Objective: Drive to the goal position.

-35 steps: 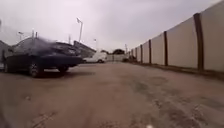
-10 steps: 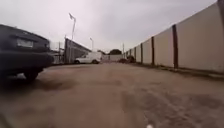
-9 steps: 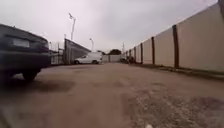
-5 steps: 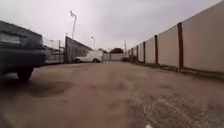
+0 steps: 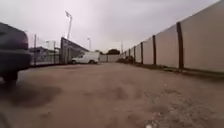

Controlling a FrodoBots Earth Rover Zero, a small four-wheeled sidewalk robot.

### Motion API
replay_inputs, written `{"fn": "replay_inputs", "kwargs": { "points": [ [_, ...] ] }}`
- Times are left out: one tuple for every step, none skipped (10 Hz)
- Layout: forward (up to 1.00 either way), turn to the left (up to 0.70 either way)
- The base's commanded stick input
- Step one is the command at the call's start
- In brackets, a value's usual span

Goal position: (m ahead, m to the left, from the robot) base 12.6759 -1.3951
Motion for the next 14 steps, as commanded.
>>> {"fn": "replay_inputs", "kwargs": {
  "points": [
    [0.85,0.01],
    [0.85,0.01],
    [0.85,0.01],
    [0.85,-0.18],
    [0.85,-0.33],
    [0.85,-0.33],
    [0.85,-0.33],
    [0.85,-0.33],
    [0.85,-0.33],
    [0.85,-0.33],
    [0.85,-0.33],
    [0.85,-0.24],
    [0.85,-0.03],
    [0.85,0.01]
  ]
}}
